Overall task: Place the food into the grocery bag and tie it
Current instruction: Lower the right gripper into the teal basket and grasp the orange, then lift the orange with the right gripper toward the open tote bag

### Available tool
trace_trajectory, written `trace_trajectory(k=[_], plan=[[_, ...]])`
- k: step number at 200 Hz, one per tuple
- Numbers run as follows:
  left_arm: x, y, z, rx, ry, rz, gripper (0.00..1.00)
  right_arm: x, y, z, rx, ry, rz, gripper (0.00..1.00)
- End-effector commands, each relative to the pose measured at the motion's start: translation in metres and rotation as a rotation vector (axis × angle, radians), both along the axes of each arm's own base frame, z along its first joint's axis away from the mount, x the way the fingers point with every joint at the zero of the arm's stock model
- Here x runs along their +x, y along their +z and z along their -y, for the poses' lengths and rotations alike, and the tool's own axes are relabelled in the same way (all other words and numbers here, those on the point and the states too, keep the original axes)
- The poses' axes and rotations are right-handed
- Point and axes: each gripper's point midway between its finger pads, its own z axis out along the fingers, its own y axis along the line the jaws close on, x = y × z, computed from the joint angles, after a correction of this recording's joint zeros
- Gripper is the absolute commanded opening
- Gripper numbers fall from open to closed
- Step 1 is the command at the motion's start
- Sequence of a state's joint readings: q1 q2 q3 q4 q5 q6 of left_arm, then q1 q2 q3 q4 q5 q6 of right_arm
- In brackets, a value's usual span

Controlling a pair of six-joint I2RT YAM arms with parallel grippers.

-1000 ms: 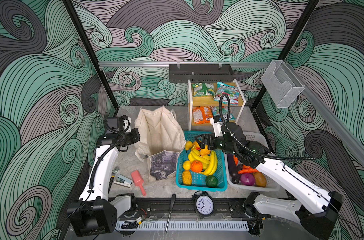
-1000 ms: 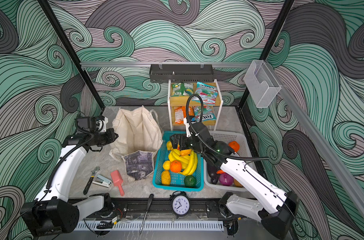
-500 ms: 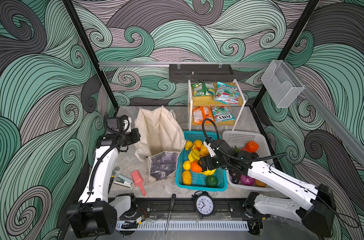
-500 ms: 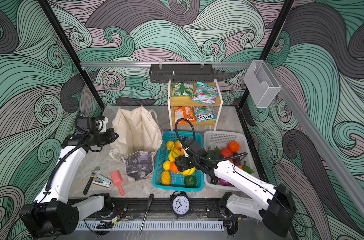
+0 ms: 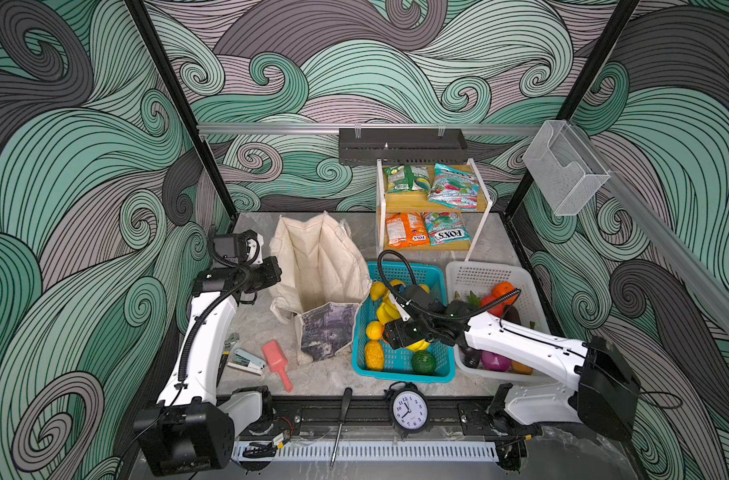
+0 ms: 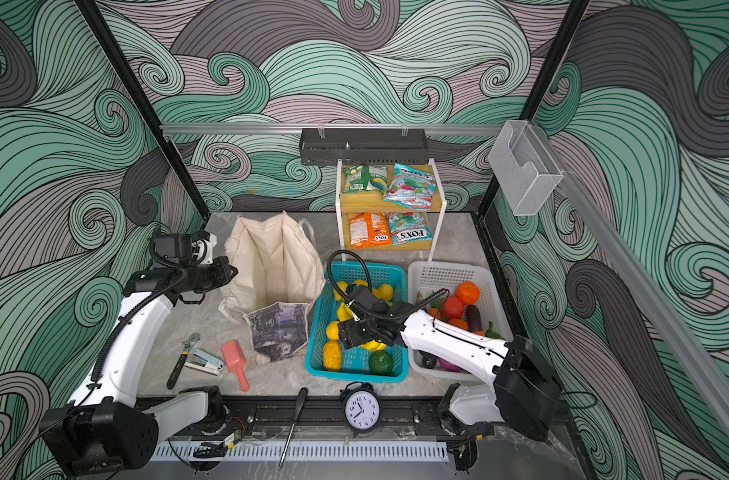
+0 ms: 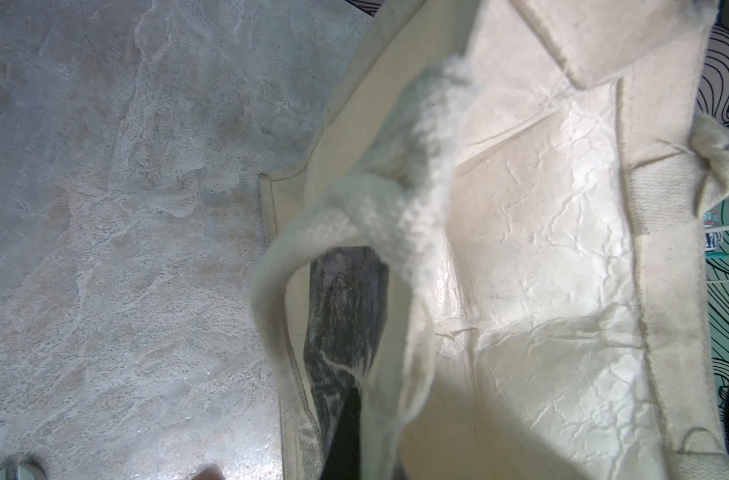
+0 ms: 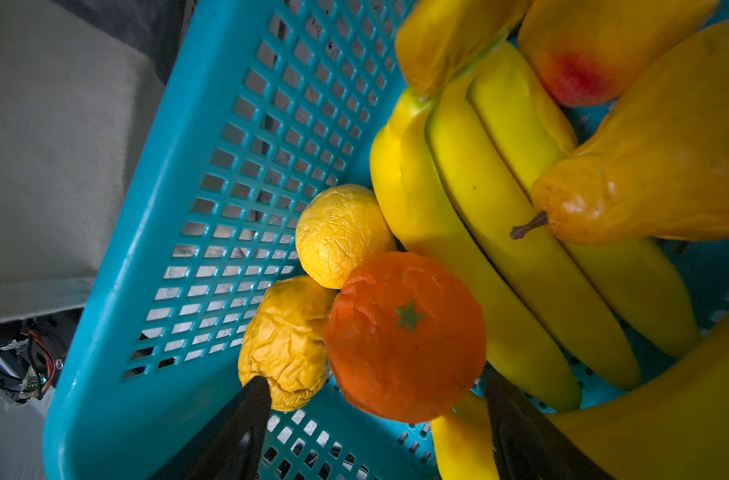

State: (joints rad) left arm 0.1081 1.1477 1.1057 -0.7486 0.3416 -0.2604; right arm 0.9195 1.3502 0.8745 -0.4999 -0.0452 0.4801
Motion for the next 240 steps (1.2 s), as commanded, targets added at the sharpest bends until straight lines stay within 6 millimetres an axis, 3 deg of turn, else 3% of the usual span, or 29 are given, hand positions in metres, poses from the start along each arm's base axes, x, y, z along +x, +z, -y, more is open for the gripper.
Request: trace_trajectory(k=[1, 50, 106, 129, 183, 240], plan=[[-0.001, 0.01, 0.003, 0.009, -0.016, 0.033, 0.0, -0.001, -0.013, -0.002, -0.005, -0.024, -0.008, 0.8], [0.0, 0.008, 0.006, 0.01, -0.024, 0.026, 0.0, 0.008, -0.03, 0.007, -0.096, -0.067, -0.001, 0.8], [-0.001, 0.009, 0.007, 0.011, -0.028, 0.034, 0.0, 0.016, -0.04, 0.004, -0.093, -0.089, 0.022, 0.79], [-0.002, 0.008, 0.008, 0.02, -0.034, 0.031, 0.0, 0.016, -0.036, 0.001, -0.055, -0.097, 0.034, 0.71], [-0.001, 0.008, 0.008, 0.024, -0.033, 0.03, 0.0, 0.015, 0.005, 0.009, 0.012, -0.114, 0.102, 0.61], [-0.004, 0.015, 0.008, 0.029, -0.036, 0.056, 0.0, 0.019, 0.083, 0.017, 0.131, -0.101, 0.253, 0.61]])
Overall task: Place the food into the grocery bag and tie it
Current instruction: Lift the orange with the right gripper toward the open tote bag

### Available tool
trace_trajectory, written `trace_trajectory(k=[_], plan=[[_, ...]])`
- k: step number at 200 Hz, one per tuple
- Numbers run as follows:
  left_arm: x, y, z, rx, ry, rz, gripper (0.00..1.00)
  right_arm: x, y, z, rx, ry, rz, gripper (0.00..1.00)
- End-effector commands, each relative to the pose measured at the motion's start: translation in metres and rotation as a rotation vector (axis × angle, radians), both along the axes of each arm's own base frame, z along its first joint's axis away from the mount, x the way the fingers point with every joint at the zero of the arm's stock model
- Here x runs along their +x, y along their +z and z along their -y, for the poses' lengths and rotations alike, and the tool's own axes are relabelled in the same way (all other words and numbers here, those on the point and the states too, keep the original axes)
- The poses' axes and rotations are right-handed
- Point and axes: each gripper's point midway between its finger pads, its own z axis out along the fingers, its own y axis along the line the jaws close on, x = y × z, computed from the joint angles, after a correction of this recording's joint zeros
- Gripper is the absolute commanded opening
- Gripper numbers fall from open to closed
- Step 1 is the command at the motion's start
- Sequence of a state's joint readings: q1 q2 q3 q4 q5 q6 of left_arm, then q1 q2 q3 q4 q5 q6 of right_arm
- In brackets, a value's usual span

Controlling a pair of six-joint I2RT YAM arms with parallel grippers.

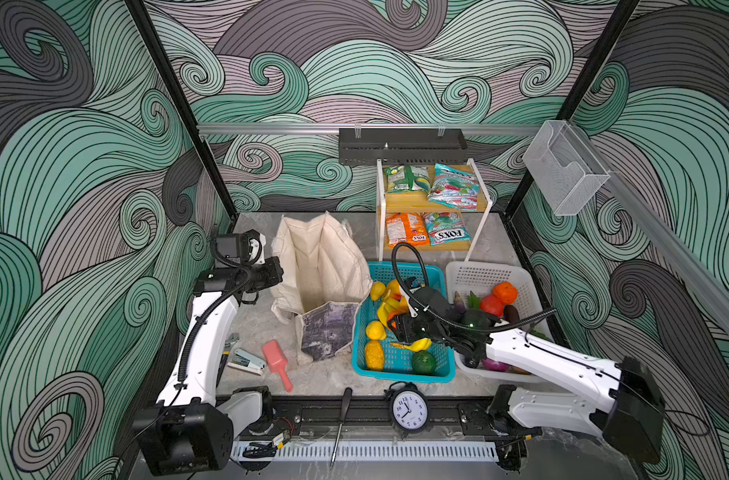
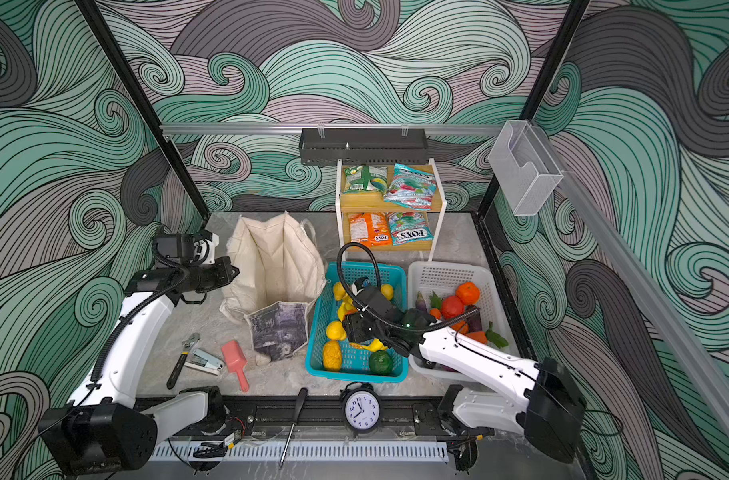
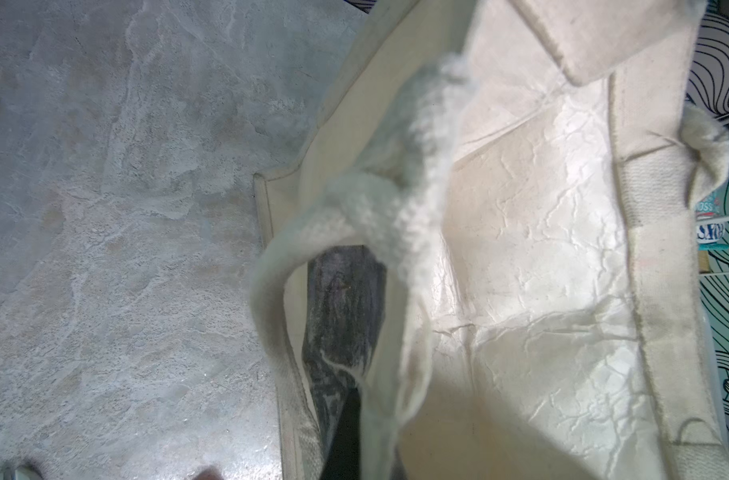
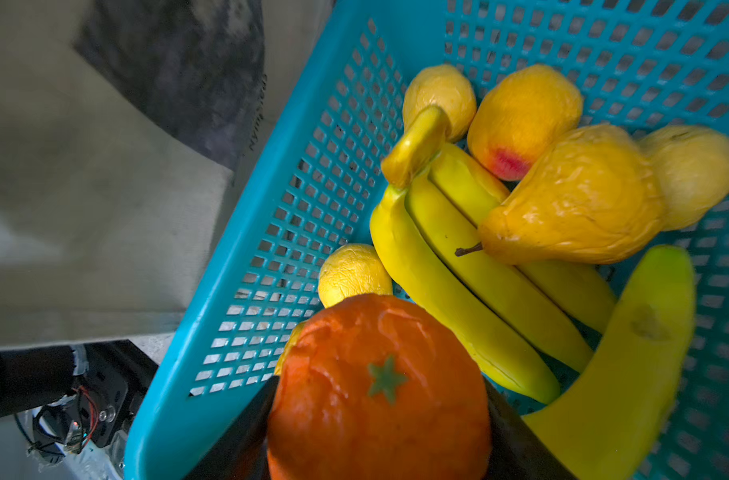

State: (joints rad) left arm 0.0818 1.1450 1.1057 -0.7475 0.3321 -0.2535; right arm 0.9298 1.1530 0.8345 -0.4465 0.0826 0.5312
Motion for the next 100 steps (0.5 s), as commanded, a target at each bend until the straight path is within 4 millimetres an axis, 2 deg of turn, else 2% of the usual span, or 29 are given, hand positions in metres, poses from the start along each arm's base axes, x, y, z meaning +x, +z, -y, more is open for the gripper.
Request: trace_trajectory(k=[1, 29, 56, 82, 94, 100], plan=[[-0.003, 0.014, 0.002, 0.017, -0.012, 0.051, 0.0, 0.005, 0.031, 0.005, 0.003, 0.002, 0.068, 0.61], [-0.003, 0.014, 0.002, 0.017, -0.016, 0.046, 0.0, 0.017, 0.086, -0.006, 0.046, 0.032, 0.167, 0.59], [-0.003, 0.015, 0.004, 0.009, -0.019, 0.054, 0.0, 0.027, 0.126, -0.028, 0.069, 0.086, 0.213, 0.57], [-0.002, 0.014, 0.007, 0.003, -0.033, 0.052, 0.0, 0.037, 0.15, -0.06, 0.113, 0.147, 0.232, 0.57], [-0.002, 0.013, 0.009, -0.003, -0.038, 0.05, 0.0, 0.043, 0.156, -0.077, 0.117, 0.175, 0.22, 0.56], [-0.002, 0.012, 0.009, -0.005, -0.04, 0.046, 0.0, 0.046, 0.153, -0.088, 0.115, 0.195, 0.204, 0.56]])
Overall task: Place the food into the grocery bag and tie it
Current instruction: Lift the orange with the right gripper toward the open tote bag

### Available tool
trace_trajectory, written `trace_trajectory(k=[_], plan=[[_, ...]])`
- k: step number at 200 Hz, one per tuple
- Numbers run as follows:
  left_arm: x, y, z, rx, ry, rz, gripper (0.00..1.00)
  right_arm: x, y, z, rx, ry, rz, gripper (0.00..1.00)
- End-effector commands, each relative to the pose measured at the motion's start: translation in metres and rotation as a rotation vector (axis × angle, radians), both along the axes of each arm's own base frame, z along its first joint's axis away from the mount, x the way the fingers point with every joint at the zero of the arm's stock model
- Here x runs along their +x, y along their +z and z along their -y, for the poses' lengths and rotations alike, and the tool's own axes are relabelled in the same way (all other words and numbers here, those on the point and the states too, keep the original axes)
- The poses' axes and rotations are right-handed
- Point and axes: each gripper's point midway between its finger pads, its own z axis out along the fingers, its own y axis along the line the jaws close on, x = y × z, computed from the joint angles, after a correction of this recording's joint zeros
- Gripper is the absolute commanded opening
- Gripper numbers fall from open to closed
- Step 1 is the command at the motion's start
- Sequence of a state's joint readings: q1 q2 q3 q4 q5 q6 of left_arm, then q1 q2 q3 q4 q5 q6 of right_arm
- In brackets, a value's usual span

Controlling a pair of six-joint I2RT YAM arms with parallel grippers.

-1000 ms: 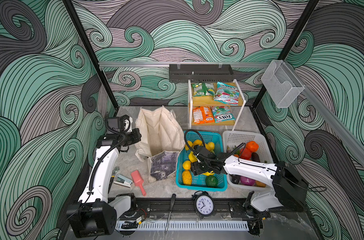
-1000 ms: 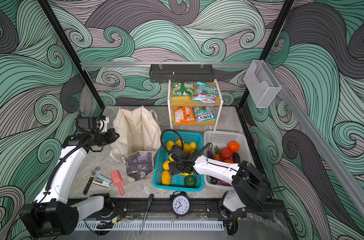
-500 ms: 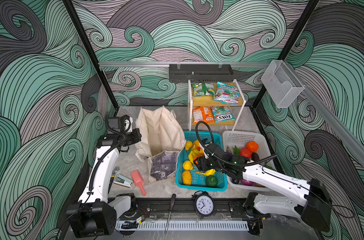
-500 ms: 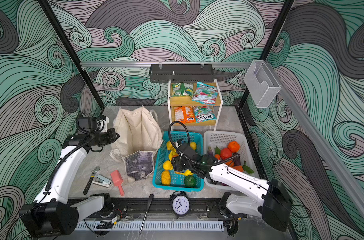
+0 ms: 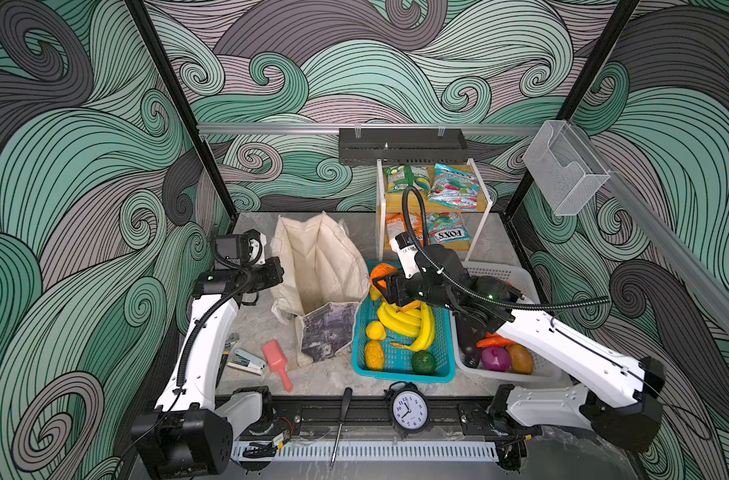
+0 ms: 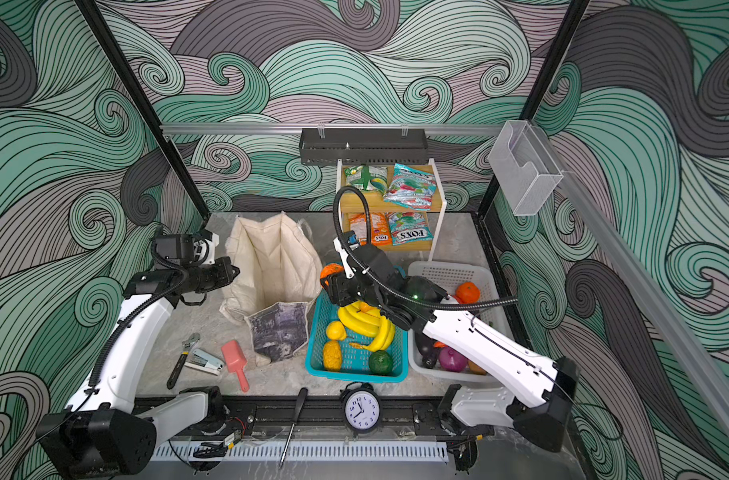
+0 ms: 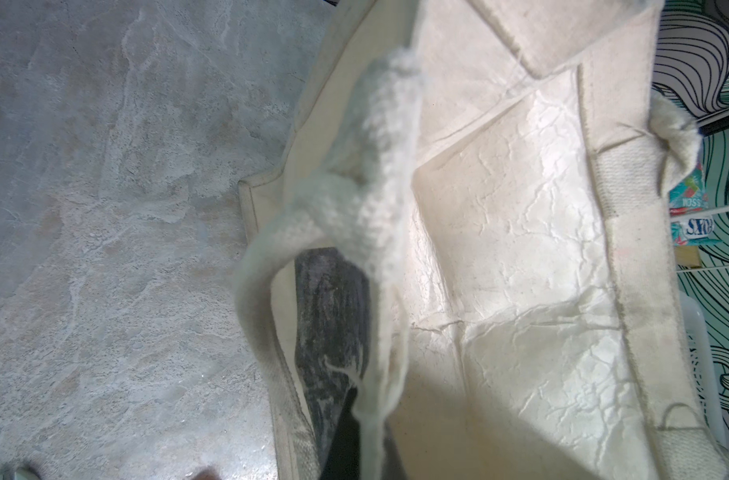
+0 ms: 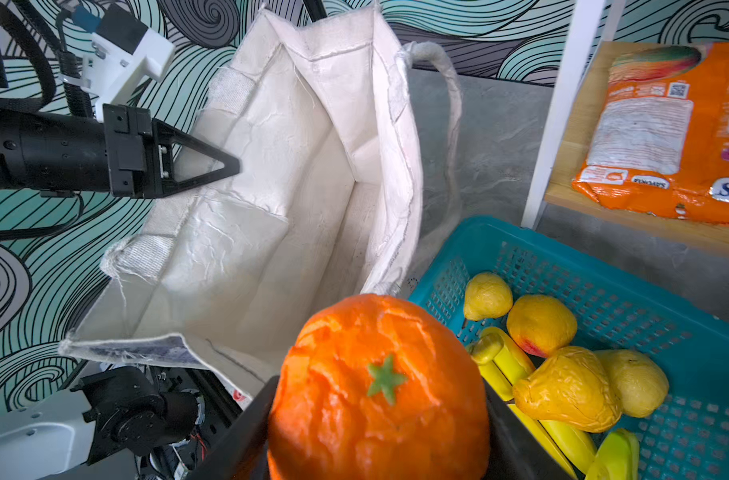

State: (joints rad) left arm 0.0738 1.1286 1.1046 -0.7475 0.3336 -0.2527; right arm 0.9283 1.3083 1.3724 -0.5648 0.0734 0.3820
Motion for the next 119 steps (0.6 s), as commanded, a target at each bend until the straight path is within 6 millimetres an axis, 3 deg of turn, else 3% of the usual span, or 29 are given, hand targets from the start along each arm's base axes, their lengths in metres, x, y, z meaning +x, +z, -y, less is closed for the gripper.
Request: trace_trajectory(k=[1, 55, 81, 119], plan=[[0.001, 0.008, 0.006, -0.006, -0.031, 0.03, 0.0, 0.006, -0.005, -0.033, -0.035, 0.093, -0.025, 0.56], [0.001, 0.007, 0.012, -0.027, -0.057, 0.027, 0.0, 0.043, -0.026, -0.132, -0.04, 0.211, -0.094, 0.55], [0.002, 0.006, 0.016, -0.041, -0.074, 0.025, 0.0, 0.06, -0.046, -0.16, -0.078, 0.226, -0.118, 0.55], [0.001, 0.01, 0.016, -0.038, -0.068, 0.042, 0.0, 0.085, -0.104, -0.186, -0.123, 0.167, -0.189, 0.53]])
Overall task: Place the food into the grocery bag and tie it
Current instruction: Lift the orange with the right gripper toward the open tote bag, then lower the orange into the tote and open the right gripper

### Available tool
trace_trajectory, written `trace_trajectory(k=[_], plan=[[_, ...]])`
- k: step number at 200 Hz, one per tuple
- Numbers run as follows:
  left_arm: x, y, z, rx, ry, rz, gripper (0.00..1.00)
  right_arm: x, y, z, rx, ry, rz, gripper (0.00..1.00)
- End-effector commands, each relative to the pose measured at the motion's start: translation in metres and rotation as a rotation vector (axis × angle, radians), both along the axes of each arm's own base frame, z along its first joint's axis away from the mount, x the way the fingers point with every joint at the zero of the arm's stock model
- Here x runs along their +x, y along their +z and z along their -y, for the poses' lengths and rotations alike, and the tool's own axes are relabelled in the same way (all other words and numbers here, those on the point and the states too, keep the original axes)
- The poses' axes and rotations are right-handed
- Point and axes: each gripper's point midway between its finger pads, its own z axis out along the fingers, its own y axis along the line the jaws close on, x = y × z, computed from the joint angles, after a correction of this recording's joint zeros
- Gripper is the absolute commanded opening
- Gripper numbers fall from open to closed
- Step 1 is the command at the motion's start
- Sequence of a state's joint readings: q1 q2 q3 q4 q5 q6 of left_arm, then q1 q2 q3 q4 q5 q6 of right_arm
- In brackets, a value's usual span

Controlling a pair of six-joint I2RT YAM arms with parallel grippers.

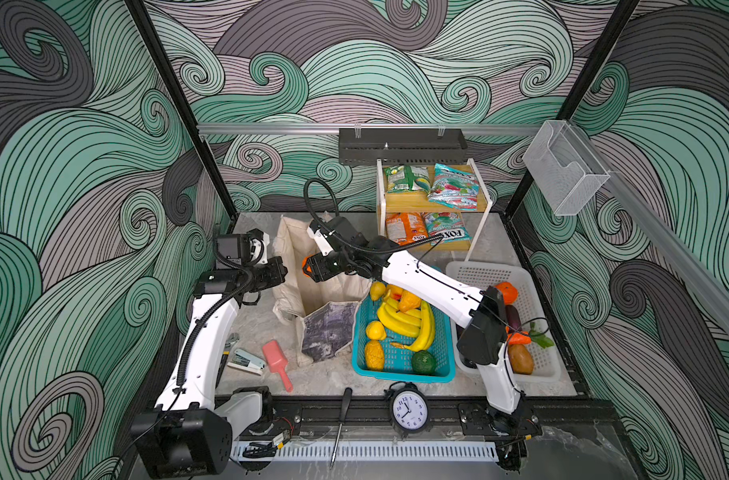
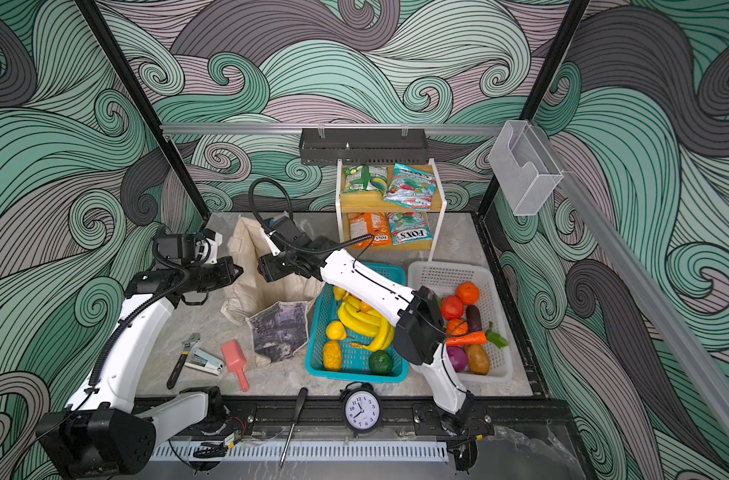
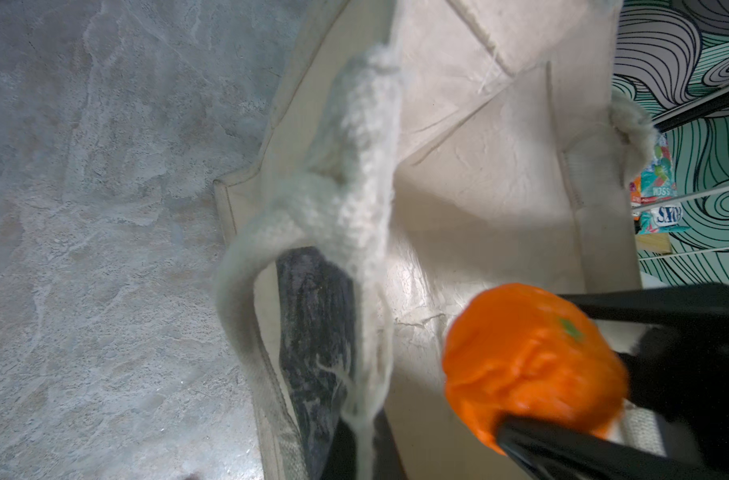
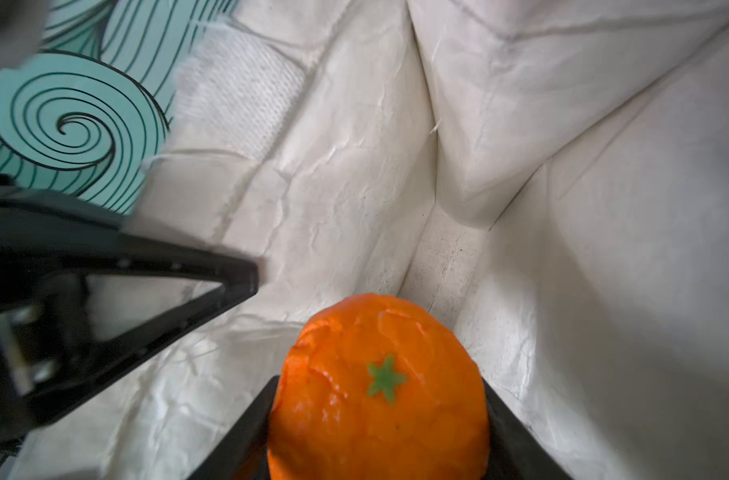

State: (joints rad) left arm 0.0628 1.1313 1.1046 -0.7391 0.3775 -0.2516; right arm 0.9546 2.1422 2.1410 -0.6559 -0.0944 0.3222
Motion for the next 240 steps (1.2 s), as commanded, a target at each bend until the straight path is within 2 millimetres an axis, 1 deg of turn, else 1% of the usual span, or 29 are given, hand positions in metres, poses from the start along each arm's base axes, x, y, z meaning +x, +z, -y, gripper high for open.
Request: trace_trajectory(k=[1, 15, 20, 34, 65, 86, 108, 115, 134, 151, 176, 200, 227, 240], plan=[[0.001, 0.007, 0.005, -0.006, -0.025, 0.034, 0.0, 0.007, -0.028, -0.007, -0.04, -0.037, -0.052, 0.53], [0.001, 0.007, 0.005, -0.003, -0.027, 0.033, 0.0, 0.011, -0.05, -0.009, -0.057, -0.068, -0.093, 0.53], [0.001, 0.007, 0.005, -0.004, -0.028, 0.032, 0.0, 0.011, -0.058, -0.011, -0.067, -0.072, -0.104, 0.55], [0.001, 0.008, 0.006, -0.01, -0.033, 0.033, 0.0, 0.009, -0.074, -0.011, -0.088, -0.078, -0.125, 0.55], [0.001, 0.007, 0.006, -0.012, -0.032, 0.03, 0.0, 0.004, -0.088, -0.007, -0.129, -0.09, -0.125, 0.54], [0.001, 0.011, 0.007, -0.016, -0.034, 0.044, 0.0, 0.003, -0.107, -0.01, -0.144, -0.085, -0.152, 0.53], [0.0, 0.019, 0.013, -0.038, -0.062, 0.081, 0.0, 0.012, -0.134, -0.013, -0.183, -0.095, -0.148, 0.52], [0.0, 0.021, 0.016, -0.049, -0.076, 0.093, 0.0, 0.017, -0.142, -0.011, -0.195, -0.113, -0.149, 0.52], [-0.001, 0.022, 0.015, -0.043, -0.072, 0.101, 0.0, 0.029, -0.161, -0.004, -0.2, -0.168, -0.197, 0.51], [0.0, 0.019, 0.012, -0.029, -0.057, 0.09, 0.0, 0.032, -0.168, -0.001, -0.207, -0.183, -0.206, 0.5], [0.0, 0.019, 0.012, -0.033, -0.057, 0.082, 0.0, 0.038, -0.177, 0.003, -0.237, -0.202, -0.184, 0.5], [0.0, 0.02, 0.011, -0.026, -0.05, 0.094, 0.0, 0.043, -0.197, 0.013, -0.258, -0.238, -0.221, 0.5], [0.001, 0.016, 0.01, -0.026, -0.044, 0.075, 0.0, 0.038, -0.217, 0.014, -0.277, -0.223, -0.263, 0.51], [0.001, 0.014, 0.009, -0.025, -0.039, 0.066, 0.0, 0.034, -0.221, 0.012, -0.278, -0.201, -0.287, 0.51]])
